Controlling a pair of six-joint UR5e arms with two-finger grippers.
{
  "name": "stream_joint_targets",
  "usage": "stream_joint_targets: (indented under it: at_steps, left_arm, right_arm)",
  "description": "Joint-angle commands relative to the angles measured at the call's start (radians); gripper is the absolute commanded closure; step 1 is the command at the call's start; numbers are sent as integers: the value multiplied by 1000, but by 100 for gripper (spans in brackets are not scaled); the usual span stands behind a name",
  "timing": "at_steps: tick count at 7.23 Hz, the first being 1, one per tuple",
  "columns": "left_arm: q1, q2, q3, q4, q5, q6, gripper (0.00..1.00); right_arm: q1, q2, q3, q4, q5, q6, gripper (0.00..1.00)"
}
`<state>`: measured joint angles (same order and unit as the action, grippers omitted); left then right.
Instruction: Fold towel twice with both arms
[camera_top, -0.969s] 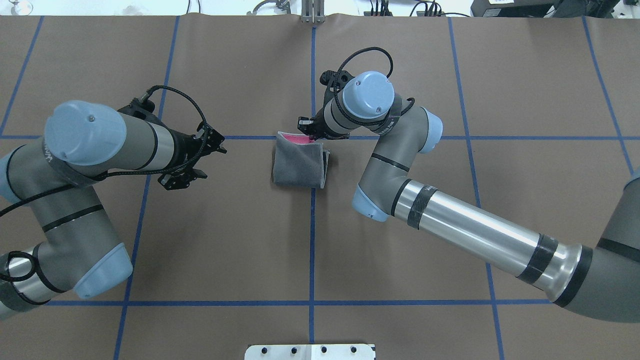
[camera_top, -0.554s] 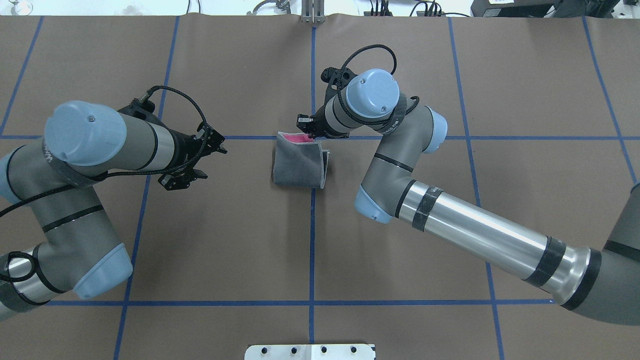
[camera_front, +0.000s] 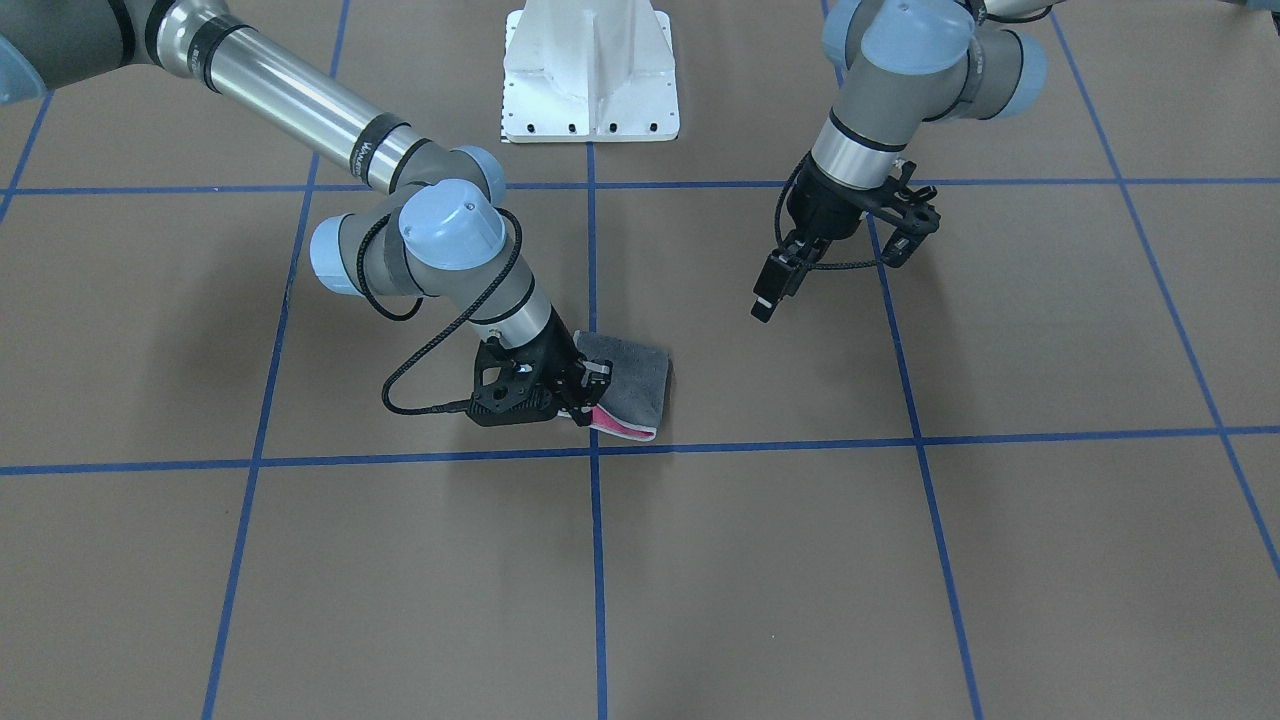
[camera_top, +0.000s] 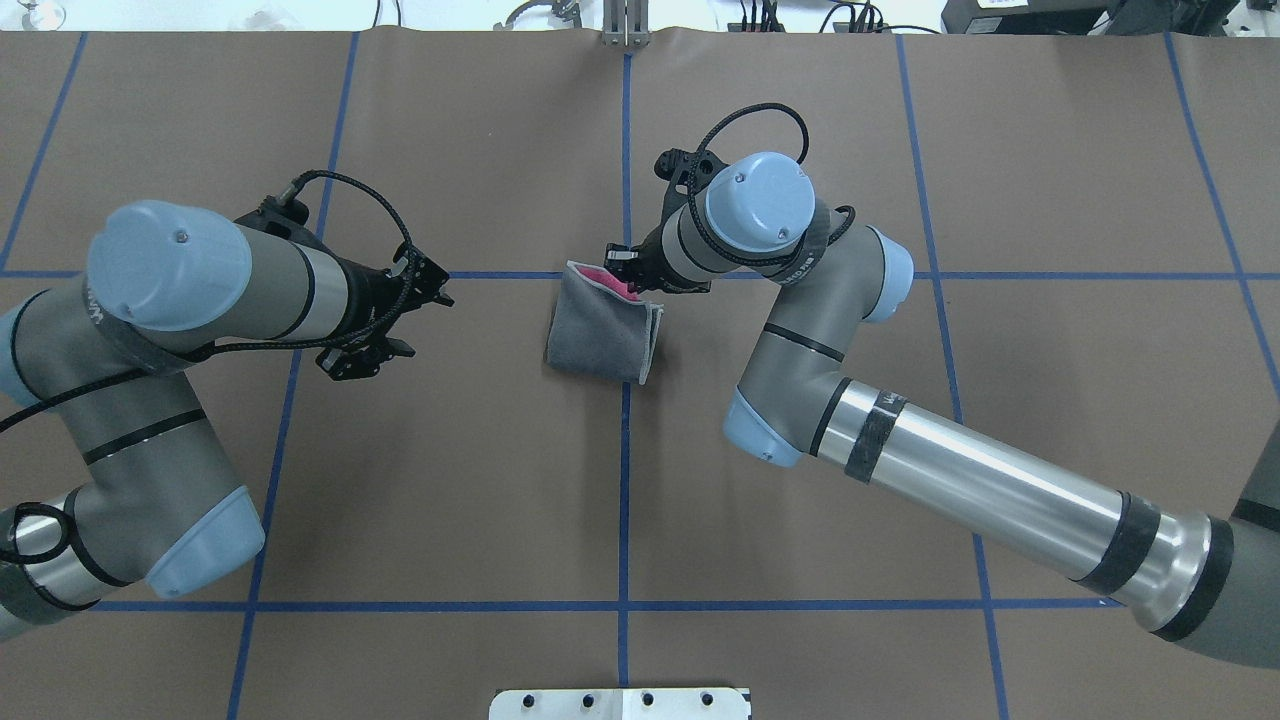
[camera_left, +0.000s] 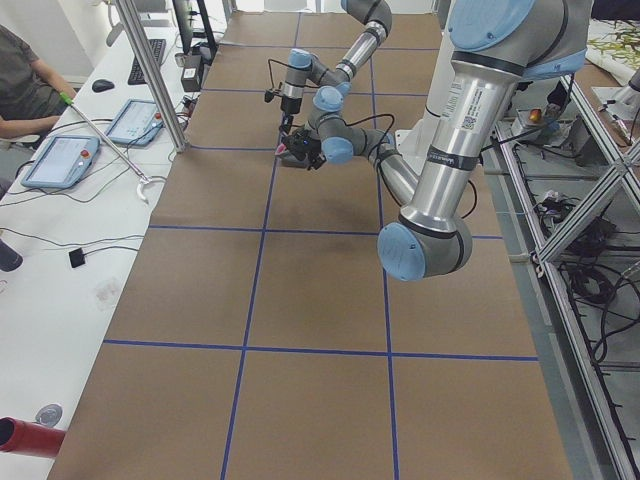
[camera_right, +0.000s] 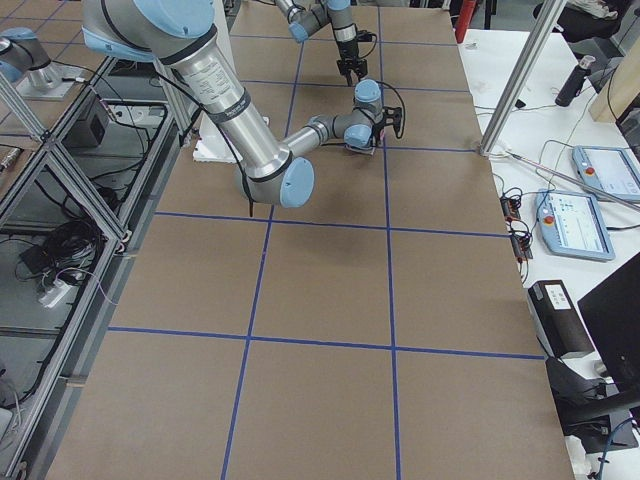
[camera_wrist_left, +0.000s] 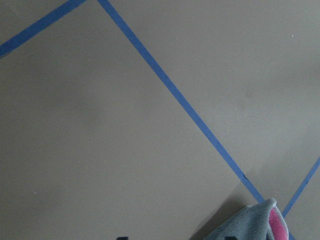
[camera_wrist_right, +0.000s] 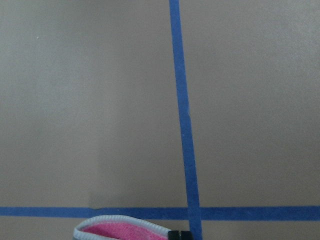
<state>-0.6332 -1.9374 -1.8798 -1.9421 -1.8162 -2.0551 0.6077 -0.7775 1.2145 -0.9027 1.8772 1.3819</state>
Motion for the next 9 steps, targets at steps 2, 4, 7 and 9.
stream_joint_targets:
  at_steps: [2,4,7,9]
  left_arm:
    - [3,0,2,0,0,-2,29]
    - [3,0,4,0,0,-2,29]
    - [4,-2,4,0,2,-3,29]
    - [4,-3,4,0,3,-5,29]
  right_arm:
    - [-2,-20,39,-7,16,0,100]
    - [6,-22,97,-91,37,-1,100]
    - [3,-51,117,-105,36,-11,100]
    - [3,-45,94,-105,30,-11,64]
